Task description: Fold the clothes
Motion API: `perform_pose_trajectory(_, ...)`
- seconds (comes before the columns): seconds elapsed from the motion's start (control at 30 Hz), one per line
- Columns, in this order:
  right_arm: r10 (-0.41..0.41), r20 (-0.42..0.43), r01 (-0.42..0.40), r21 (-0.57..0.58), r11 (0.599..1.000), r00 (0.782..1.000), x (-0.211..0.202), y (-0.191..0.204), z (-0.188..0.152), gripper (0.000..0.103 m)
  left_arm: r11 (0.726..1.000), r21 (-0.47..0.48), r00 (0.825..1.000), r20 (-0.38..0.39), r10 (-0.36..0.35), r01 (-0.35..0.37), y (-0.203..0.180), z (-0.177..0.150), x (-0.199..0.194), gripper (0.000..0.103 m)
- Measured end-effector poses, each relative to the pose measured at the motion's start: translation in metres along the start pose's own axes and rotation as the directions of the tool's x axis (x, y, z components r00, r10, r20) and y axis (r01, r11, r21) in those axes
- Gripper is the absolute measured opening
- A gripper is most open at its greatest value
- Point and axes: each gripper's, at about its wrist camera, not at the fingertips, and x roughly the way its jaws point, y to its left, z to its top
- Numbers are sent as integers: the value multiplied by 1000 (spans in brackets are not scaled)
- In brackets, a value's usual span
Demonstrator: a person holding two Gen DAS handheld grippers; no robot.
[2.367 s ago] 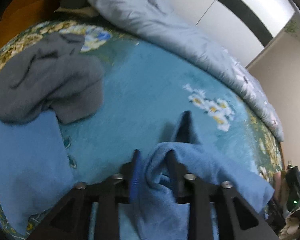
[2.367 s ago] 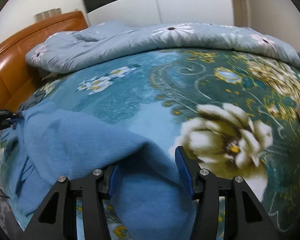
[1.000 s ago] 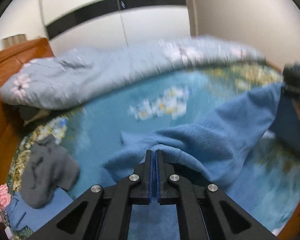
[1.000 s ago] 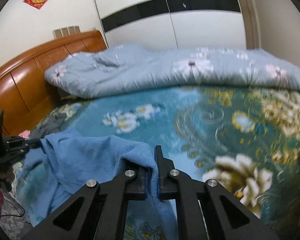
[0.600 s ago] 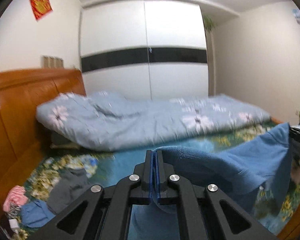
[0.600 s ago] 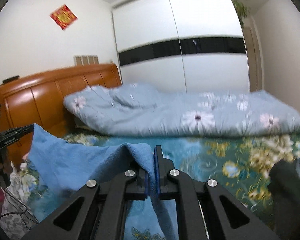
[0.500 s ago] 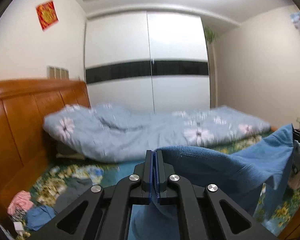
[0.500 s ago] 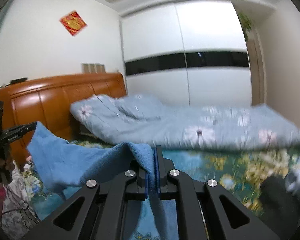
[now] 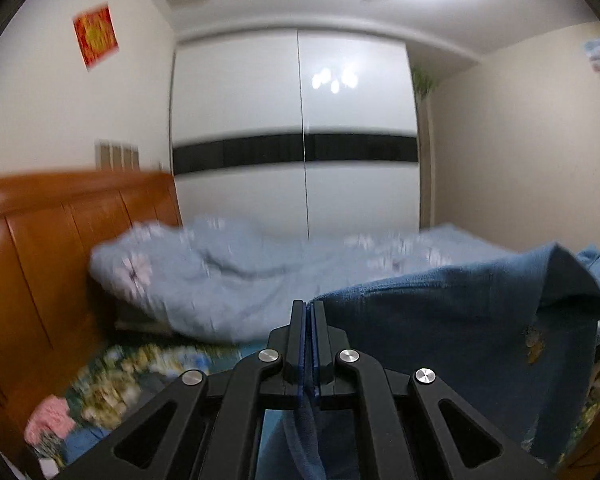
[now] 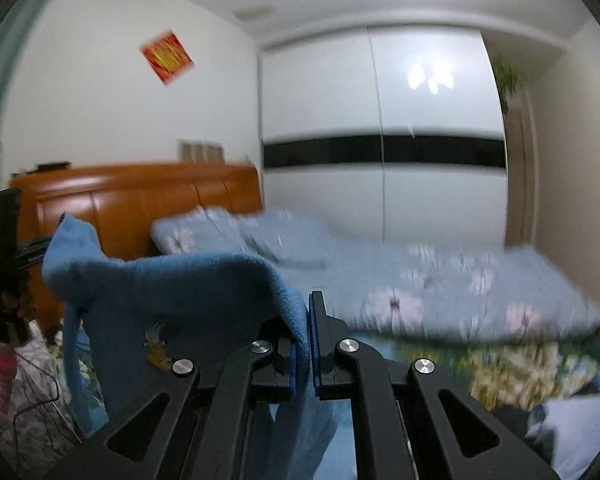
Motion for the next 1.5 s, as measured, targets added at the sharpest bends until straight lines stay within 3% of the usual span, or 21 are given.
perform_pose_trajectory(0.07, -39, -117, 43, 33, 999, 992, 51, -17, -23, 6, 1000, -21, 995, -98, -2, 0, 0, -23, 47, 3)
perform_pose_trajectory(0.13, -78, -230, 95, 62, 994, 970, 100, -33, -52, 6, 999, -45, 980, -200, -6, -3, -1, -52, 94, 3)
perform_pose_trajectory(0.3, -79, -403, 147, 142, 979, 912, 185, -69, -110, 6, 997, -79, 916, -400, -27, -5, -14, -120, 192, 3)
perform_pose_trajectory(0.4, -72, -468, 178, 185, 967, 881, 220, -91, -136, 6, 994, -103, 893, -450, -22, -27, -10, -137, 225, 3)
perform_pose_trajectory(0.57, -16, -521, 225, 342, 912, 854, 275, -137, -164, 6, 987, -143, 852, -524, -14, -72, 3, -161, 279, 3)
perform_pose_trajectory(0.77, 17, -627, 306, 403, 862, 779, 327, -158, -197, 6, 974, -186, 794, -607, -11, -129, 18, -189, 342, 2)
perform_pose_trajectory(0.87, 8, -637, 308, 384, 871, 771, 334, -158, -201, 6, 966, -205, 762, -647, -12, -159, 26, -203, 374, 2)
perform_pose_trajectory(0.9, 5, -639, 307, 377, 874, 769, 336, -158, -202, 6, 962, -221, 760, -650, -24, -158, 28, -206, 378, 2)
perform_pose_trajectory(1.0, -9, -648, 289, 328, 899, 762, 335, -154, -200, 6, 951, -280, 773, -630, -78, -132, 32, -211, 368, 2)
perform_pose_trajectory(1.07, -21, -641, 288, 315, 904, 768, 329, -152, -197, 13, 950, -288, 782, -616, -88, -120, 31, -208, 356, 2)
perform_pose_trajectory(1.1, -25, -628, 281, 313, 907, 778, 324, -151, -193, 19, 949, -296, 792, -603, -98, -108, 30, -204, 348, 3)
perform_pose_trajectory(1.13, -27, -613, 272, 311, 911, 789, 318, -150, -189, 37, 951, -294, 803, -588, -99, -98, 28, -198, 338, 3)
perform_pose_trajectory(1.17, -29, -598, 264, 309, 914, 801, 313, -148, -186, 47, 954, -286, 815, -572, -95, -90, 24, -192, 326, 3)
perform_pose_trajectory(1.27, -51, -551, 239, 275, 931, 833, 285, -138, -172, 48, 964, -259, 853, -516, -81, -65, 10, -177, 288, 7)
perform_pose_trajectory(1.3, -53, -539, 226, 260, 939, 841, 273, -132, -169, 48, 966, -251, 869, -489, -77, -56, 4, -175, 271, 17)
perform_pose_trajectory(1.33, -52, -527, 210, 246, 946, 848, 261, -125, -168, 48, 969, -243, 885, -461, -73, -47, -2, -173, 255, 37)
perform_pose_trajectory(1.4, -37, -521, 177, 220, 959, 852, 236, -113, -172, 49, 971, -237, 909, -408, -78, -23, -12, -173, 220, 63)
perform_pose_trajectory(1.5, -7, -542, 133, 194, 972, 840, 196, -93, -194, 49, 976, -216, 924, -372, -89, 7, -26, -183, 182, 65)
